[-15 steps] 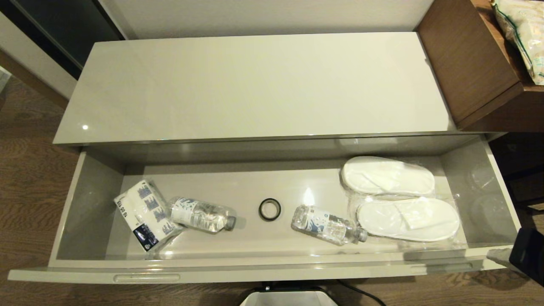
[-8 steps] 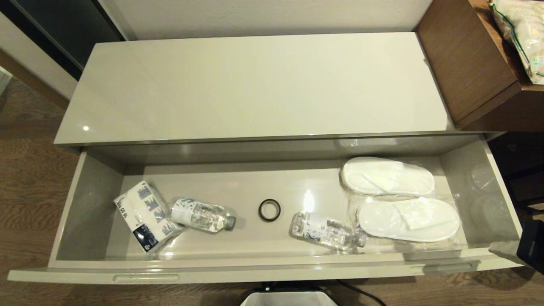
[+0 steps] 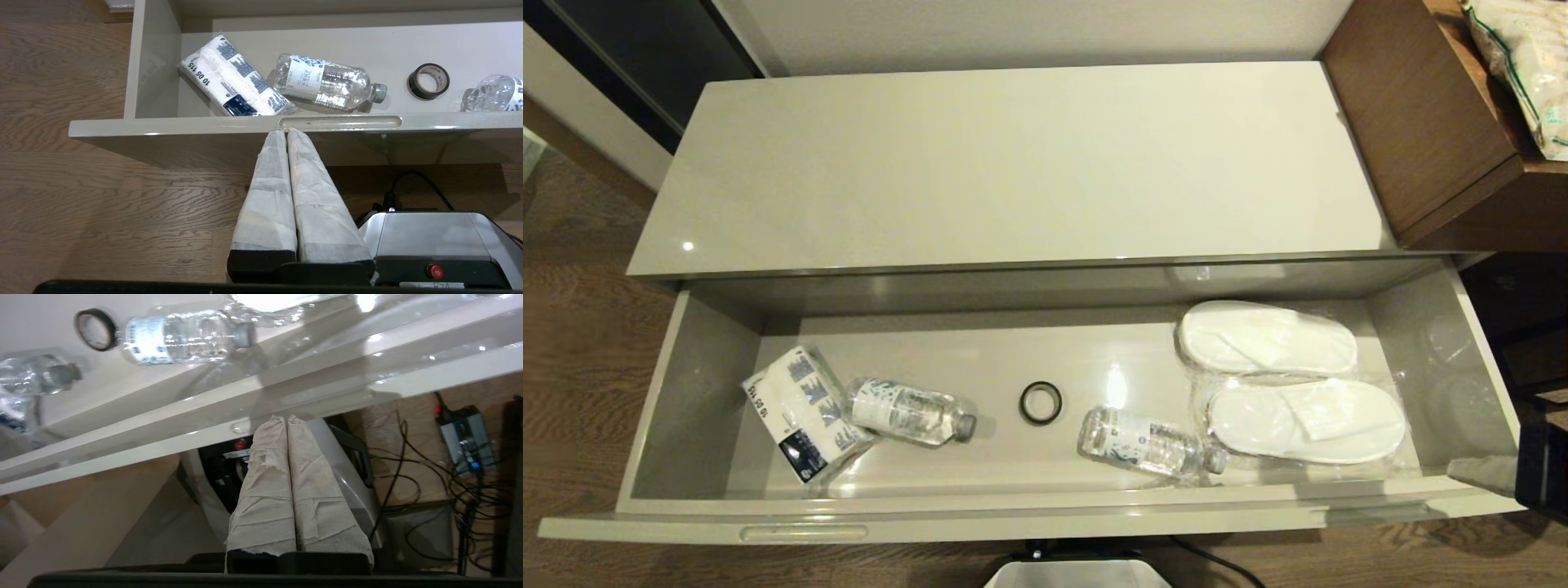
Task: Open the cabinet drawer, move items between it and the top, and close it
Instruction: Take out the disposable slippers from the drawer
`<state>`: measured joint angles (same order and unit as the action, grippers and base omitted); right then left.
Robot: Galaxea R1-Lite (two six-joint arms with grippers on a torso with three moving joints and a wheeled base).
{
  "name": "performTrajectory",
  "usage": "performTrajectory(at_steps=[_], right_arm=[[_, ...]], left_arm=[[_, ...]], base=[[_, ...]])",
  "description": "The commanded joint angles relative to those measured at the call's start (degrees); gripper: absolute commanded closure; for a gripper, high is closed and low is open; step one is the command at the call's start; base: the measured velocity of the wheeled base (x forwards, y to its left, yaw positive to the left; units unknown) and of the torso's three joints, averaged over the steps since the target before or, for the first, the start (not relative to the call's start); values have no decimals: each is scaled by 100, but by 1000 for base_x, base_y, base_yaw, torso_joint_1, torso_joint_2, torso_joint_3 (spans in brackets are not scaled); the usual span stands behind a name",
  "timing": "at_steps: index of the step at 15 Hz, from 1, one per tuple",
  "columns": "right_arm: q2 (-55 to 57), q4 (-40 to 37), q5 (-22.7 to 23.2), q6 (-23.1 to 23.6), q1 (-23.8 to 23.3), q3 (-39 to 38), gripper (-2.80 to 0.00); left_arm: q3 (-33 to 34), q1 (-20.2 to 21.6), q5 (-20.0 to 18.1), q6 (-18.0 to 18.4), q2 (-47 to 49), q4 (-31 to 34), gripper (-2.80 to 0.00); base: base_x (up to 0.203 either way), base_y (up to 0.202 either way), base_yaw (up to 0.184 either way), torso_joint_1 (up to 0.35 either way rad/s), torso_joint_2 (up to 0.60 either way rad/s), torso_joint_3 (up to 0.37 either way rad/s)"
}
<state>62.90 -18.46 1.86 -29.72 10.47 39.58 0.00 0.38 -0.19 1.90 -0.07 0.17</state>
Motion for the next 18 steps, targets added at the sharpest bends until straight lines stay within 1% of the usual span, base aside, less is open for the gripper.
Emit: performTrajectory(at_steps=[1, 3, 5, 6, 8, 9, 10, 13, 15, 16, 18], right_arm=[[-19, -45, 82, -25, -1, 60, 0], [-16, -117, 190, -25, 6, 59, 0], [90, -79, 179, 3, 29, 3, 0], [142, -55, 184, 1, 42, 16, -280], [152, -58, 265, 13, 62, 0, -280], [169, -48, 425, 73, 76, 23, -280], [257, -41, 482, 142, 78, 62, -280], [689, 41, 479, 383, 262, 278, -280], [1102, 275, 425, 543, 439, 449, -280], [1318, 383, 412, 753, 471, 645, -280], [1740, 446, 405, 1438, 487, 1002, -280]], left_arm=[[9, 1, -2, 3, 7, 1, 0], [9, -2, 2, 3, 7, 1, 0], [9, 6, -2, 3, 7, 1, 0], [9, -3, -1, 3, 7, 1, 0], [9, -3, 2, 3, 7, 1, 0], [9, 6, 2, 3, 7, 1, 0], [9, 6, 2, 3, 7, 1, 0], [9, 6, -7, 3, 7, 1, 0], [9, 6, 2, 3, 7, 1, 0], [9, -1, 2, 3, 7, 1, 0], [9, 3, 2, 3, 7, 1, 0]], base=[[0, 0, 0, 0, 0, 0], [0, 0, 0, 0, 0, 0], [0, 0, 0, 0, 0, 0], [0, 0, 0, 0, 0, 0], [0, 0, 0, 0, 0, 0], [0, 0, 0, 0, 0, 0], [0, 0, 0, 0, 0, 0], [0, 0, 0, 0, 0, 0], [0, 0, 0, 0, 0, 0], [0, 0, 0, 0, 0, 0], [0, 0, 0, 0, 0, 0]])
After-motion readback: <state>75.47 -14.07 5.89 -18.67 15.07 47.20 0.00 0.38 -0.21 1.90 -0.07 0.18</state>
